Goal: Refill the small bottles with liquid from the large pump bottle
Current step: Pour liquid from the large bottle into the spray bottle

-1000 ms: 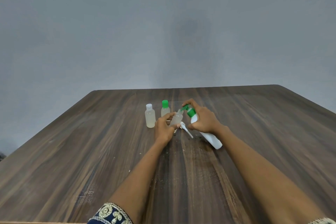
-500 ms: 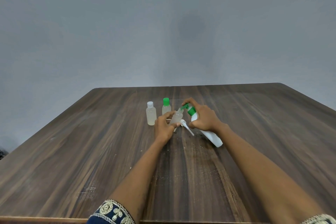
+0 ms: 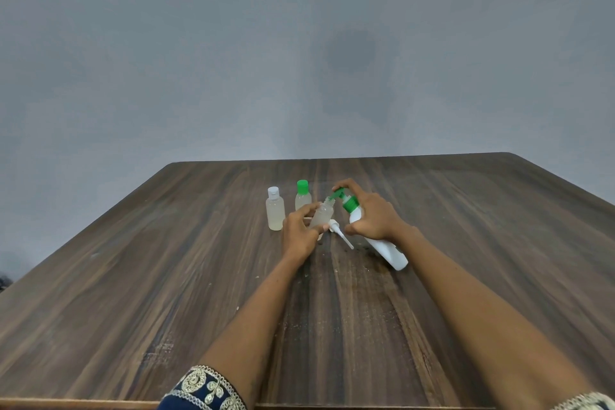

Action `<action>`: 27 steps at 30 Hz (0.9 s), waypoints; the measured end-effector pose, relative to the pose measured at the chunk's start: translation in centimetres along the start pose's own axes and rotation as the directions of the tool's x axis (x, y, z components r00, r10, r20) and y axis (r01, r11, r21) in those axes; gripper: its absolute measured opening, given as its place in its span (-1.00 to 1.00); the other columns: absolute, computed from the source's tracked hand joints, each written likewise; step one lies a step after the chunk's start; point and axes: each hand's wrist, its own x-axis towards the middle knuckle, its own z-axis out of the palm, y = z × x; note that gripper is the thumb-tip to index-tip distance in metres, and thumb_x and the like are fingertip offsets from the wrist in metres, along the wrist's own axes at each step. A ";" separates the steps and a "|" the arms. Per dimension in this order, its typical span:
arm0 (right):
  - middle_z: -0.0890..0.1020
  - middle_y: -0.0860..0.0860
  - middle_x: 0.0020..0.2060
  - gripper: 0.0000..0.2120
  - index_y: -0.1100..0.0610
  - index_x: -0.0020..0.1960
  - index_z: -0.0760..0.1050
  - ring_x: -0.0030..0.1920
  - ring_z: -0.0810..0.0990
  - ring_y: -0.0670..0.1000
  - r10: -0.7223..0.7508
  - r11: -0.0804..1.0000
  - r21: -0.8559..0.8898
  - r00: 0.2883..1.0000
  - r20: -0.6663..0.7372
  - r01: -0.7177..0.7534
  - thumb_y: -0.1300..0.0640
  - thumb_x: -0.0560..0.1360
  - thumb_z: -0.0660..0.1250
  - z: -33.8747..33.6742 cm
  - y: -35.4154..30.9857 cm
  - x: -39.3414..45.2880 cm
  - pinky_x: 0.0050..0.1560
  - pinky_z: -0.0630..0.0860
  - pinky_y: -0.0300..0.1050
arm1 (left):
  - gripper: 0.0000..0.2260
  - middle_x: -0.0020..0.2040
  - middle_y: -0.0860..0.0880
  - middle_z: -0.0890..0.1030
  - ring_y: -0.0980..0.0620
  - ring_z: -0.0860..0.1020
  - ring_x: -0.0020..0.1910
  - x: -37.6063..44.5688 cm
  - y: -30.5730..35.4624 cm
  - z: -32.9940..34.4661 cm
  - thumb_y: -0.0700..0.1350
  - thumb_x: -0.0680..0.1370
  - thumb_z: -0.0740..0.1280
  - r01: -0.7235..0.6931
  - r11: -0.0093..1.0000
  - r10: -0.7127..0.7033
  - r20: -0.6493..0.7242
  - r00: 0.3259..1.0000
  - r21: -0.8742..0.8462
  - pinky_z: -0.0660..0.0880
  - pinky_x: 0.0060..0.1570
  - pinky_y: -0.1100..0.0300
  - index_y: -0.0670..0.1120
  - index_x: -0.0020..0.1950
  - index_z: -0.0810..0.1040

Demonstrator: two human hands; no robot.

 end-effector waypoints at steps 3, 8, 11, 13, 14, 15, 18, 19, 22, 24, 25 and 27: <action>0.43 -0.04 -0.43 -0.37 -0.10 0.27 0.31 -0.43 0.39 -0.02 0.020 1.000 0.008 1.000 0.009 -0.020 0.15 0.26 0.44 0.1 -0.1 0.0 -0.42 0.29 -0.22 | -0.57 0.13 -0.10 0.62 -0.01 0.55 0.02 -0.1 -0.1 -0.2 -0.24 0.38 0.49 0.001 1.000 -0.001 0.001 1.000 0.002 0.53 0.02 0.12 -0.09 0.23 0.55; 0.49 0.03 -0.38 -0.39 -0.10 0.23 0.32 -0.42 0.42 -0.02 0.017 1.000 0.021 1.000 0.013 -0.017 0.02 0.19 0.37 0.2 -0.1 0.0 -0.42 0.29 -0.22 | -0.58 0.10 -0.09 0.63 0.01 0.56 0.00 -0.3 -0.2 -0.3 -0.24 0.37 0.50 -0.004 1.000 0.004 0.003 1.000 0.006 0.51 0.00 0.17 -0.09 0.21 0.56; 0.50 0.04 -0.38 -0.38 -0.10 0.26 0.30 -0.44 0.42 -0.03 0.003 1.000 0.013 1.000 0.021 -0.003 0.10 0.27 0.46 0.2 0.0 0.0 -0.43 0.29 -0.22 | -0.58 0.10 -0.09 0.63 -0.01 0.57 0.02 -0.3 -0.2 -0.3 -0.24 0.36 0.50 -0.012 1.000 0.012 0.002 1.000 0.010 0.51 0.01 0.16 -0.10 0.21 0.57; 0.45 -0.02 -0.43 -0.36 -0.10 0.29 0.29 -0.48 0.38 -0.07 -0.010 1.000 0.002 1.000 0.027 0.010 0.12 0.30 0.48 0.1 0.1 0.0 -0.44 0.27 -0.24 | -0.58 0.11 -0.10 0.63 -0.01 0.56 0.02 -0.3 -0.3 -0.3 -0.24 0.36 0.50 -0.015 1.000 0.015 -0.002 1.000 0.011 0.52 0.02 0.13 -0.10 0.21 0.56; 0.43 -0.04 -0.44 -0.36 -0.09 0.30 0.30 -0.48 0.37 -0.08 -0.013 1.000 -0.001 1.000 0.026 0.013 0.12 0.31 0.49 0.1 0.1 0.0 -0.44 0.27 -0.24 | -0.58 0.11 -0.10 0.62 0.01 0.55 0.01 -0.3 -0.3 -0.4 -0.24 0.37 0.49 -0.015 1.000 0.015 -0.002 1.000 0.011 0.52 0.02 0.12 -0.10 0.22 0.56; 0.42 -0.06 -0.45 -0.36 -0.09 0.30 0.30 -0.48 0.36 -0.08 -0.015 1.000 -0.004 1.000 0.023 0.015 0.13 0.31 0.49 0.1 0.1 0.0 -0.44 0.27 -0.24 | -0.58 0.12 -0.11 0.62 0.02 0.54 0.00 -0.3 -0.3 -0.4 -0.25 0.37 0.49 -0.015 1.000 0.015 -0.002 1.000 0.010 0.52 0.02 0.13 -0.10 0.22 0.56; 0.39 -0.07 -0.46 -0.37 -0.08 0.30 0.32 -0.47 0.37 -0.06 -0.018 1.000 -0.025 1.000 0.014 0.019 0.15 0.30 0.47 0.1 -0.1 0.0 -0.43 0.25 -0.25 | -0.58 0.11 -0.10 0.62 0.01 0.55 0.01 -0.4 -0.1 -0.5 -0.25 0.37 0.49 -0.025 1.000 0.025 0.000 1.000 0.006 0.51 0.00 0.15 -0.10 0.22 0.56; 0.39 -0.08 -0.46 -0.37 -0.07 0.29 0.32 -0.46 0.37 -0.06 -0.017 0.999 -0.028 1.000 0.012 0.017 0.16 0.30 0.47 0.1 -0.1 0.0 -0.43 0.25 -0.26 | -0.58 0.11 -0.09 0.62 0.02 0.54 0.00 -0.4 -0.1 -0.5 -0.25 0.38 0.48 -0.025 1.000 0.025 0.005 1.000 0.003 0.50 -0.01 0.16 -0.10 0.22 0.56; 0.41 -0.09 -0.43 -0.40 -0.07 0.26 0.34 -0.43 0.38 -0.05 0.011 1.000 -0.009 1.000 0.005 -0.011 0.18 0.29 0.46 0.0 -0.3 -0.1 -0.42 0.26 -0.26 | -0.58 0.12 -0.08 0.61 0.06 0.51 -0.03 -0.5 0.2 -0.5 -0.25 0.39 0.47 -0.026 1.000 0.026 0.016 1.000 0.005 0.46 -0.06 0.21 -0.09 0.23 0.55; 0.42 -0.09 -0.42 -0.41 -0.07 0.24 0.34 -0.43 0.38 -0.05 0.021 1.000 0.013 1.000 0.004 -0.021 0.18 0.28 0.47 -0.1 -0.2 -0.1 -0.41 0.27 -0.24 | -0.58 0.12 -0.08 0.61 0.05 0.51 -0.01 -0.5 0.2 -0.4 -0.25 0.39 0.47 -0.028 1.000 0.028 0.019 0.999 0.005 0.45 -0.05 0.21 -0.08 0.23 0.55; 0.43 -0.08 -0.41 -0.40 -0.07 0.24 0.34 -0.43 0.39 -0.05 0.023 1.000 0.021 1.000 0.005 -0.024 0.17 0.28 0.47 -0.1 -0.2 -0.1 -0.40 0.28 -0.23 | -0.58 0.12 -0.08 0.61 0.05 0.51 -0.01 -0.4 0.2 -0.3 -0.25 0.39 0.47 -0.027 1.000 0.027 0.020 0.999 0.004 0.45 -0.06 0.22 -0.08 0.23 0.55; 0.48 -0.02 -0.38 -0.39 -0.08 0.25 0.31 -0.42 0.41 -0.03 0.025 0.999 0.027 0.999 0.028 -0.026 0.15 0.29 0.47 -0.1 0.0 -0.1 -0.40 0.30 -0.20 | -0.59 0.10 -0.07 0.61 0.04 0.52 -0.02 -0.5 0.1 -0.3 -0.26 0.39 0.47 -0.024 1.000 0.024 0.018 1.000 0.004 0.45 -0.08 0.22 -0.08 0.22 0.56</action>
